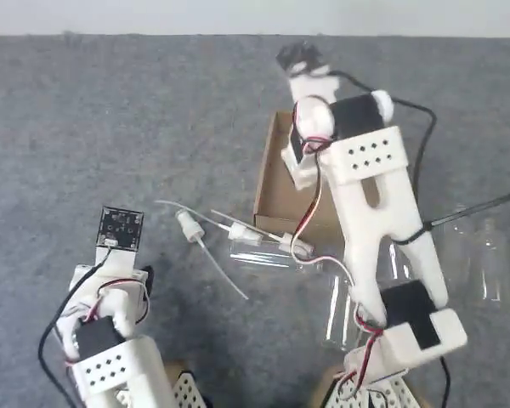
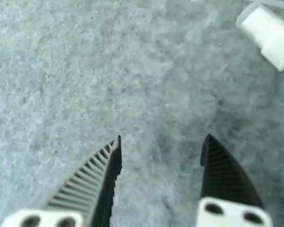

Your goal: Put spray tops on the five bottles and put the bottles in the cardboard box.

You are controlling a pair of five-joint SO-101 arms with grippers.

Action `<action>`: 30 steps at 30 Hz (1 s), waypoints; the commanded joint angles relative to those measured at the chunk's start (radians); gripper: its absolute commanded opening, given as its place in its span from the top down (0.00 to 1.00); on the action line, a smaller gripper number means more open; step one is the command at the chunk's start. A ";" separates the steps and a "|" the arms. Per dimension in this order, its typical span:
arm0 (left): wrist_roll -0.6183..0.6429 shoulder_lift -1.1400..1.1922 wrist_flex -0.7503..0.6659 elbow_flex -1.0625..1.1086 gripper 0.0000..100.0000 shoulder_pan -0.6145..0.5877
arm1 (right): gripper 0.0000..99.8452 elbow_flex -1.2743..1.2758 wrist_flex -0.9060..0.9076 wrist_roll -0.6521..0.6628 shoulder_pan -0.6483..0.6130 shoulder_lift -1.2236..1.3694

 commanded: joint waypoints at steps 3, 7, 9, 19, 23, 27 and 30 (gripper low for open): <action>-0.009 -0.015 0.011 -0.007 0.75 0.003 | 0.82 0.229 -0.033 0.147 0.065 -0.087; -0.009 -0.015 0.012 -0.007 0.75 0.005 | 0.82 0.281 -0.229 0.057 0.236 -0.067; -0.009 -0.015 0.012 -0.007 0.75 0.005 | 0.82 0.298 -0.308 0.018 0.280 -0.045; -0.009 -0.015 0.012 -0.005 0.75 0.005 | 0.82 0.296 -0.503 -0.026 0.323 0.128; -0.009 -0.015 0.012 -0.005 0.75 0.005 | 0.82 0.295 -0.568 -0.025 0.323 0.219; -0.009 -0.015 0.012 -0.005 0.75 0.005 | 0.84 0.262 -0.575 -0.020 0.331 0.271; -0.009 -0.015 0.012 -0.005 0.75 0.005 | 0.93 0.213 -0.575 -0.018 0.367 0.292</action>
